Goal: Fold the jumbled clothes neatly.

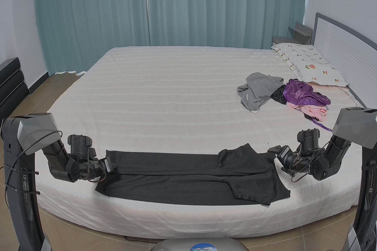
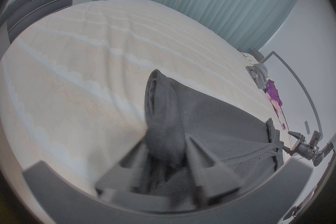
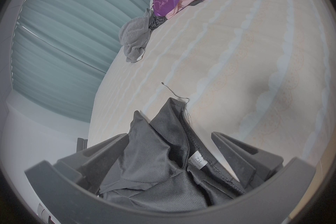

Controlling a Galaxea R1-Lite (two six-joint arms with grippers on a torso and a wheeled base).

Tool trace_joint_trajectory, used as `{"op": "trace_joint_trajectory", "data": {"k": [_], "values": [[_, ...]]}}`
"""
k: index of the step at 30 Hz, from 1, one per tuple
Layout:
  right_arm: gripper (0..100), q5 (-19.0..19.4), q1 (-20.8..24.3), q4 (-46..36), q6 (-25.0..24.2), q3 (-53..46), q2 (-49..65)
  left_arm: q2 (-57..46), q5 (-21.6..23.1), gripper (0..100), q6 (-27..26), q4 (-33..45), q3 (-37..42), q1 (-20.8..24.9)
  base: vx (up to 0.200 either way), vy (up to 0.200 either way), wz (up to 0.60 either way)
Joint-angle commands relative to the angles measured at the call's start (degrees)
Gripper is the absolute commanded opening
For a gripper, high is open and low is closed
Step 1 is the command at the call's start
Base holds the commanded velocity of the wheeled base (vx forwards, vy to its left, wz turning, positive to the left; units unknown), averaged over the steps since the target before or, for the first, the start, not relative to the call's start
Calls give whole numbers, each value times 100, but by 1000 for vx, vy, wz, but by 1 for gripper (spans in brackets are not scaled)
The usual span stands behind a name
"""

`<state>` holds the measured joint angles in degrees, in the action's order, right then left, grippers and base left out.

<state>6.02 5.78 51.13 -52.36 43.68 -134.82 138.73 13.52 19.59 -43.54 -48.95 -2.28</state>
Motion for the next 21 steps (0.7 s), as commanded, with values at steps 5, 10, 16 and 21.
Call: {"op": "trace_joint_trajectory", "data": {"k": [5,10,16,21], "values": [[100,4,2,3,-2,0,-1,-21,2,0,10,-22,52,-1,0,0,0],[100,4,2,3,-2,0,-1,-188,-7,0,62,-22,87,-1,0,0,0],[100,4,-7,3,-2,0,-1,-241,-60,0,89,-22,69,8,0,0,0],[100,13,-7,3,-11,9,8,-241,-69,0,98,-22,96,79,0,0,0]]}}
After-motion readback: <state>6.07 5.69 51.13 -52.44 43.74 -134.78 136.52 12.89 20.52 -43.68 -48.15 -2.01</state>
